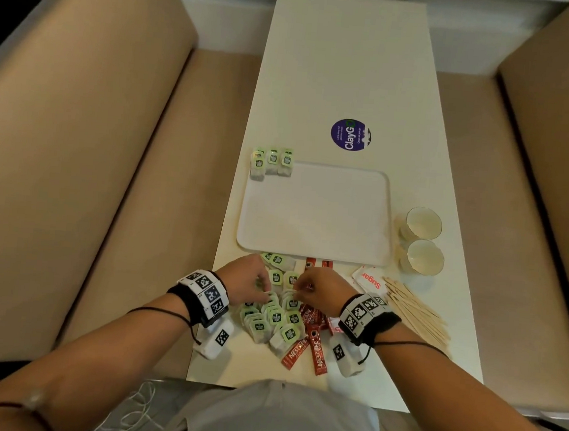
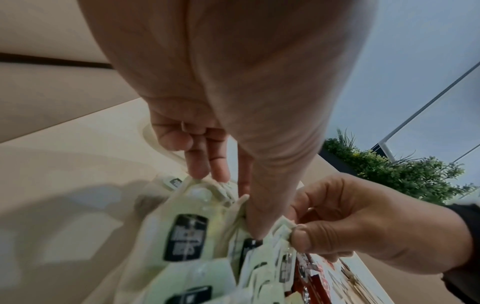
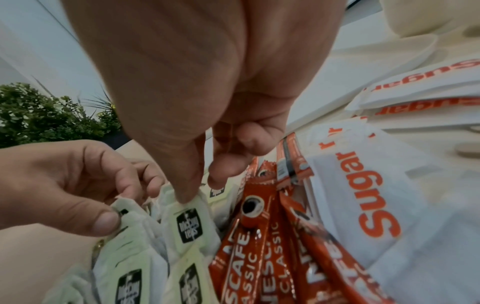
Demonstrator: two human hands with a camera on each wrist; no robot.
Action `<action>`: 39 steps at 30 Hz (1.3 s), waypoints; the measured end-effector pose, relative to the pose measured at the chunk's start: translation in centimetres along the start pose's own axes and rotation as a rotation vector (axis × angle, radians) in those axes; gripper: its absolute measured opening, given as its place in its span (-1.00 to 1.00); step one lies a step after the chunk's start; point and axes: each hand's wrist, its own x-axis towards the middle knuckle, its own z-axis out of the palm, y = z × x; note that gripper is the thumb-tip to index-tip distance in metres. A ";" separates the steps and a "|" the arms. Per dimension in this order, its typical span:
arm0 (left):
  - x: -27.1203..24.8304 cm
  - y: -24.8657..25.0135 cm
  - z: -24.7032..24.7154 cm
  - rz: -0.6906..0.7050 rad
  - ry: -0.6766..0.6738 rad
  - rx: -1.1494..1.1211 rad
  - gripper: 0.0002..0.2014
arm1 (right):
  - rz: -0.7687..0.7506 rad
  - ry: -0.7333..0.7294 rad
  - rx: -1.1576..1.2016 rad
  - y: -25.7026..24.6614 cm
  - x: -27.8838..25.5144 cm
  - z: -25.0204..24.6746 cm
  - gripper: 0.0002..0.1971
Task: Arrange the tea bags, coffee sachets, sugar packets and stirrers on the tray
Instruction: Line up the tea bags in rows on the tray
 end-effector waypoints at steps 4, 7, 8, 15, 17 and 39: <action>-0.1 0.3 -0.3 0.006 -0.014 -0.035 -0.91 | 0.000 0.019 0.024 0.1 -0.3 0.0 -0.76; -0.2 0.3 -0.5 -0.021 0.029 -0.127 -0.94 | 0.003 0.046 0.085 -0.1 -0.5 -0.7 -0.87; -0.1 0.3 -0.7 -0.032 0.043 -0.173 -0.95 | 0.014 0.057 0.116 -0.2 -0.5 -1.1 -0.91; 0.7 0.4 -3.1 -0.093 0.151 -0.444 -0.90 | 0.007 0.160 0.248 -2.3 -1.3 -3.7 -0.89; 0.9 0.0 -3.5 -0.101 0.188 -0.560 -0.89 | 0.008 0.184 0.265 -2.8 -1.4 -4.2 -0.88; 1.4 2.9 -5.2 0.002 0.253 -1.331 -0.71 | -0.075 0.436 0.589 -6.9 1.7 -6.8 -0.91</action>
